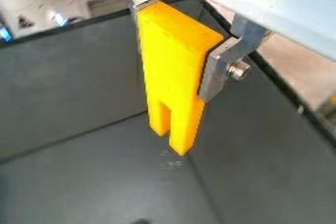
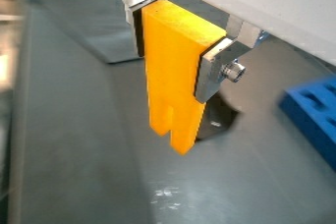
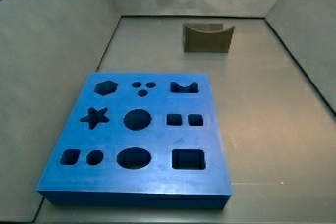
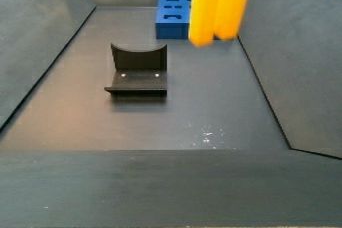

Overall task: Pick up the double-square object. Move up. Move to above the board. Insert the double-square object.
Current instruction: Move to above the board.

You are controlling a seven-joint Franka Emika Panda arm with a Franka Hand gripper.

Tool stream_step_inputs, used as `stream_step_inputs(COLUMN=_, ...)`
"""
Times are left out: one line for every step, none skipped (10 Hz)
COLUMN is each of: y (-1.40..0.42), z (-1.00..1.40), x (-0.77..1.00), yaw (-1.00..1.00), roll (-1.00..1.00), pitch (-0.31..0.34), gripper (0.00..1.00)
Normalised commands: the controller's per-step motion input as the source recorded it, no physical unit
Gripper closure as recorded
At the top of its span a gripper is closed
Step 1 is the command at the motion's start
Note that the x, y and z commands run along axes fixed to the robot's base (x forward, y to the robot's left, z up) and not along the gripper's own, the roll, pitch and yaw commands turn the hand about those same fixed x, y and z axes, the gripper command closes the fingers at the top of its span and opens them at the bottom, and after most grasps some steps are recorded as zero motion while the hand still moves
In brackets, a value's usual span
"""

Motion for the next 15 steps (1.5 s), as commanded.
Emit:
stream_step_inputs(y=-1.0, z=0.01, x=0.01, yaw=-1.0, roll=0.2, pitch=0.17, gripper=1.0)
stream_step_inputs(y=-1.0, z=0.01, x=0.01, yaw=-1.0, roll=0.16, pitch=0.134, gripper=1.0)
stream_step_inputs(y=-1.0, z=0.01, x=0.01, yaw=-1.0, roll=0.17, pitch=0.138, gripper=1.0)
stream_step_inputs(y=-1.0, z=0.01, x=0.01, yaw=-0.86, roll=0.14, pitch=0.123, gripper=1.0)
stream_step_inputs(y=-1.0, z=0.01, x=0.01, yaw=-0.6, roll=0.08, pitch=0.091, gripper=1.0)
stream_step_inputs(y=-1.0, z=0.02, x=0.01, yaw=-0.33, roll=0.02, pitch=0.05, gripper=1.0)
stream_step_inputs(y=-1.0, z=0.02, x=0.0, yaw=-0.18, roll=0.0, pitch=0.033, gripper=1.0)
stream_step_inputs(y=-1.0, z=0.02, x=0.0, yaw=-0.05, roll=-0.01, pitch=0.022, gripper=1.0)
stream_step_inputs(y=-1.0, z=0.02, x=0.0, yaw=-0.04, roll=-0.01, pitch=0.02, gripper=1.0)
stream_step_inputs(y=-1.0, z=0.02, x=0.0, yaw=-0.03, roll=-0.01, pitch=0.012, gripper=1.0)
stream_step_inputs(y=-1.0, z=0.02, x=0.0, yaw=-0.01, roll=-0.01, pitch=0.011, gripper=1.0)
stream_step_inputs(y=-1.0, z=0.03, x=0.0, yaw=0.0, roll=0.0, pitch=0.01, gripper=1.0)
stream_step_inputs(y=-1.0, z=0.03, x=0.0, yaw=0.0, roll=0.0, pitch=0.014, gripper=1.0)
stream_step_inputs(y=-1.0, z=0.03, x=0.01, yaw=0.0, roll=-0.01, pitch=0.018, gripper=1.0)
stream_step_inputs(y=-1.0, z=0.03, x=0.02, yaw=0.01, roll=-0.01, pitch=0.03, gripper=1.0)
